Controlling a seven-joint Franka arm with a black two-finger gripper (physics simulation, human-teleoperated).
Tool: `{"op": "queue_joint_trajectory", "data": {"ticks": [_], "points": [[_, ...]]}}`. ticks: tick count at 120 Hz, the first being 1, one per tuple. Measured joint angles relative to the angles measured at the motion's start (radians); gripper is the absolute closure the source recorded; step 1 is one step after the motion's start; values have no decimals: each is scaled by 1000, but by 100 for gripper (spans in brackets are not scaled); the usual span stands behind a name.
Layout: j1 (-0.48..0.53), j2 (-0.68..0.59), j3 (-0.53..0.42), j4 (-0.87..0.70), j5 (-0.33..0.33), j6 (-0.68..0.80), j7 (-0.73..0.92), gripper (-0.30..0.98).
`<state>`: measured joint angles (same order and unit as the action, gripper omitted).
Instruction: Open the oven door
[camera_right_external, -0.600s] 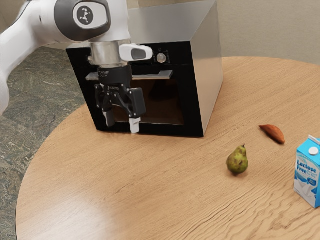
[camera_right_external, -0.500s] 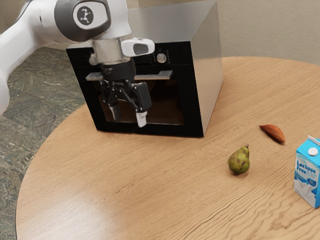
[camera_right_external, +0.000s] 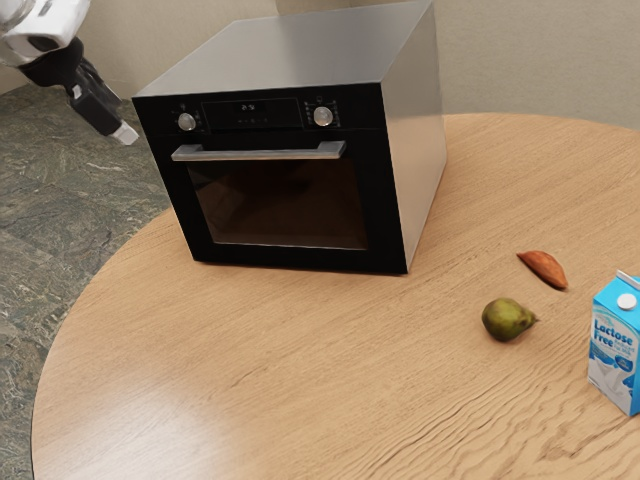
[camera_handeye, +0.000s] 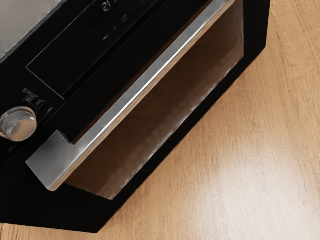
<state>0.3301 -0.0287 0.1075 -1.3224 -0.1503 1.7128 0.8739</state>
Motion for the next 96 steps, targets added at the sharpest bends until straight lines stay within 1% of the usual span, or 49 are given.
{"op": "queue_joint_trajectory", "data": {"ticks": [13, 21, 34, 46, 68, 96], "points": [[32, 86, -8, 5, -41, 119, 176, 0], [21, 121, -8, 8, -61, 182, 267, 0], [-20, 131, -10, 6, -80, 256, 393, 0], [-26, 128, -11, -2, -87, 303, 491, 0], [-16, 113, -8, -52, -87, 340, 635, 0], [-19, 119, -7, -35, -86, 293, 763, 0]]}}
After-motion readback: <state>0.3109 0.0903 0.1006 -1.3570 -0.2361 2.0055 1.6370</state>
